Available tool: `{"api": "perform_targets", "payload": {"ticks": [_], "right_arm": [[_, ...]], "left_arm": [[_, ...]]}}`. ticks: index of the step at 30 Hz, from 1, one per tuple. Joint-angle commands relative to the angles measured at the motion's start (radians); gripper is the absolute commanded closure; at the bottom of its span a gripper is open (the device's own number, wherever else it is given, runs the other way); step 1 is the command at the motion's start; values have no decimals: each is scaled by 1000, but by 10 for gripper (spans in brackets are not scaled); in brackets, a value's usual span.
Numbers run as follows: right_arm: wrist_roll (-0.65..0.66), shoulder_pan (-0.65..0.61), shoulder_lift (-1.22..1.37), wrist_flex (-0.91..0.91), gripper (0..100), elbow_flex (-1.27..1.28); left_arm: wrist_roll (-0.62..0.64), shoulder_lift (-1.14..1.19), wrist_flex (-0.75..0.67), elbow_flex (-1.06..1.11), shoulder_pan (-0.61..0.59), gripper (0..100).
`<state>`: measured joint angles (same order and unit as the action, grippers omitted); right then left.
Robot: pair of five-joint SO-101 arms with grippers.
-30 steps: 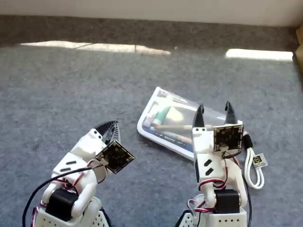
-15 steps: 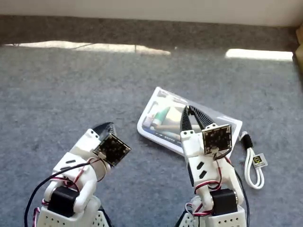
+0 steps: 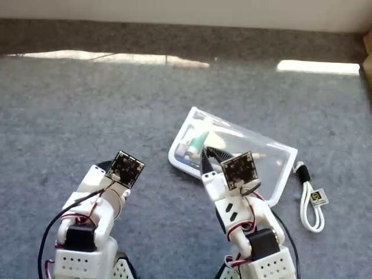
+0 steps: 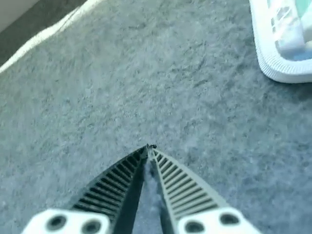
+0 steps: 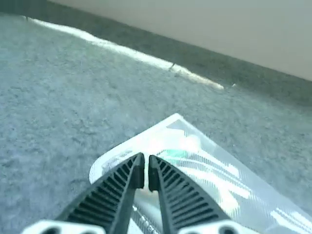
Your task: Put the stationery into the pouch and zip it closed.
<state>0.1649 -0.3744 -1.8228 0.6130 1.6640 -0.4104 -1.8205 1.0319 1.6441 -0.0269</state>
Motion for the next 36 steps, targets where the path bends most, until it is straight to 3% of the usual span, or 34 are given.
{"api": "perform_targets", "payload": {"ticks": [1, 8, 18, 22, 25, 31, 36], "right_arm": [[9, -10, -13, 4, 988, 61], [5, -10, -13, 53, 988, 136], [-2, 24, -13, 308, 988, 137], [-196, 67, -13, 392, 988, 137], [-305, 82, -13, 476, 988, 137], [-305, 82, -13, 588, 988, 137], [-305, 82, -13, 631, 988, 137]], "left_arm": [[12, -15, 2, 41, -28, 992], [11, -15, 9, 51, -30, 993], [26, -15, 95, 51, -28, 993], [170, -15, 141, 51, -27, 993], [199, -15, 190, 51, -28, 993], [201, -15, 295, 51, -28, 993], [203, -15, 296, 51, -28, 993]]}}
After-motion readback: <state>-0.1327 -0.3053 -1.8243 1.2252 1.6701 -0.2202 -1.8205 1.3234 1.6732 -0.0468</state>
